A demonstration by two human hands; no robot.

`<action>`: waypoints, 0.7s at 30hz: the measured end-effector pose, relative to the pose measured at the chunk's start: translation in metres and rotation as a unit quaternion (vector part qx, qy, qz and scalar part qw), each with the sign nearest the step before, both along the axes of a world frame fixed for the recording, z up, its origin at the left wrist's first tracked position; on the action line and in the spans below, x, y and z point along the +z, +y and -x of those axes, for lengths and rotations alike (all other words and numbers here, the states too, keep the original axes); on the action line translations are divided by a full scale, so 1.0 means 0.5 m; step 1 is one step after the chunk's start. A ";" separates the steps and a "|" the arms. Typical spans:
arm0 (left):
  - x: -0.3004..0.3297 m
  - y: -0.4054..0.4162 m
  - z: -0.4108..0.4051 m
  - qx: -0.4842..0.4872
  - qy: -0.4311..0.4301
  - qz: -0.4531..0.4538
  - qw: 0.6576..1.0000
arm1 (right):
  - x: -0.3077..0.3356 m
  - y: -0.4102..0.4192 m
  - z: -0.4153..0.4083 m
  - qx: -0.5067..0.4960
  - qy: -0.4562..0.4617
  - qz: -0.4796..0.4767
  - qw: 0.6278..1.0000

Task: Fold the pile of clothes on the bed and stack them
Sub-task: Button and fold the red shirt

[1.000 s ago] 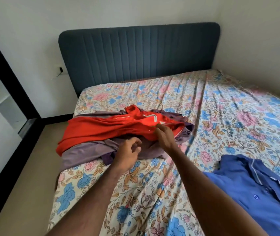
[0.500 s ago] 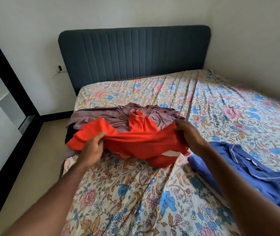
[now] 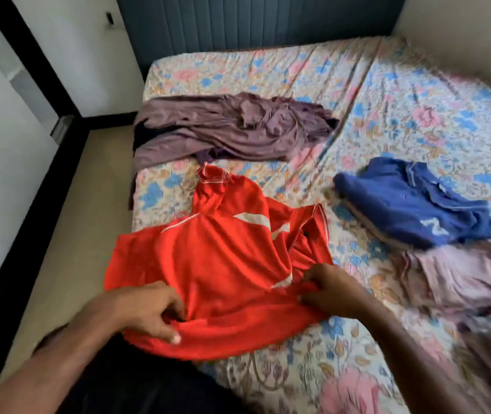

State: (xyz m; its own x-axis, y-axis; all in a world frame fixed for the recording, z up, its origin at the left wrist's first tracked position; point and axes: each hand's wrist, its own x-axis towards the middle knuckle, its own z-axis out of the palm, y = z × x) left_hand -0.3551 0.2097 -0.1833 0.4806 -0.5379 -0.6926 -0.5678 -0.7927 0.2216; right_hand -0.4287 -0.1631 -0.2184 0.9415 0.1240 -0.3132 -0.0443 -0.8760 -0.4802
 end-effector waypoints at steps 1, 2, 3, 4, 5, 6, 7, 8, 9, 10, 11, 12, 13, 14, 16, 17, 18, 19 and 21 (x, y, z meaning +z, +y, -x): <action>-0.011 -0.027 0.006 0.004 -0.023 0.046 0.999 | -0.012 -0.004 0.020 -0.046 -0.009 -0.004 0.999; -0.015 -0.063 0.013 0.020 -0.053 0.125 0.991 | -0.014 -0.008 0.035 -0.075 -0.016 -0.022 0.997; -0.016 -0.106 0.022 0.043 -0.083 0.221 0.971 | -0.009 -0.010 0.042 -0.081 -0.017 -0.040 0.996; -0.020 -0.151 0.037 0.065 -0.107 0.307 0.944 | 0.002 -0.011 0.056 -0.076 -0.011 -0.050 0.996; -0.021 -0.198 0.051 0.080 -0.117 0.378 0.915 | 0.013 -0.008 0.064 -0.064 0.000 -0.050 0.997; -0.025 -0.239 0.067 0.096 -0.118 0.418 0.896 | 0.026 -0.008 0.072 -0.052 0.009 -0.034 0.998; -0.046 -0.272 0.077 0.112 -0.114 0.437 0.885 | 0.035 -0.012 0.075 -0.043 0.016 -0.015 0.999; -0.070 -0.293 0.087 0.130 -0.112 0.434 0.884 | 0.046 -0.019 0.079 -0.040 0.019 0.011 0.999; -0.099 -0.306 0.099 0.148 -0.120 0.432 0.882 | 0.057 -0.024 0.084 -0.044 0.022 0.037 0.998; -0.131 -0.308 0.111 0.167 -0.143 0.431 0.875 | 0.063 -0.028 0.089 -0.051 0.026 0.059 0.997; -0.164 -0.308 0.125 0.177 -0.174 0.438 0.864 | 0.063 -0.033 0.095 -0.056 0.034 0.081 0.995; -0.186 -0.302 0.141 0.178 -0.205 0.438 0.857 | 0.062 -0.033 0.098 -0.051 0.047 0.096 0.993; -0.201 -0.297 0.152 0.173 -0.240 0.436 0.850 | 0.061 -0.029 0.101 -0.044 0.054 0.101 0.992; -0.207 -0.295 0.161 0.168 -0.260 0.434 0.846 | 0.058 -0.024 0.105 -0.040 0.044 0.090 0.994; -0.210 -0.286 0.169 0.160 -0.281 0.435 0.841 | 0.046 -0.006 0.101 -0.114 -0.002 -0.016 0.993; -0.211 -0.280 0.170 0.158 -0.293 0.429 0.840 | 0.041 0.002 0.092 -0.193 -0.034 -0.079 0.977; -0.209 -0.273 0.172 0.156 -0.304 0.417 0.842 | 0.038 0.015 0.080 -0.269 -0.050 -0.122 0.954; -0.209 -0.266 0.173 0.154 -0.317 0.408 0.842 | 0.038 0.028 0.064 -0.315 -0.052 -0.146 0.936; -0.209 -0.259 0.175 0.169 -0.320 0.406 0.839 | 0.028 0.045 0.030 -0.321 -0.040 -0.129 0.937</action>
State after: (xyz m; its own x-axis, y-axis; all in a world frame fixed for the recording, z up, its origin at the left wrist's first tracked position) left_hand -0.4425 0.0803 -0.2880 0.8349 -0.4647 0.2950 -0.5492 -0.6679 0.5023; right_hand -0.4438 -0.1408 -0.2045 0.8670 -0.4149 -0.2761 -0.4779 -0.5348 -0.6969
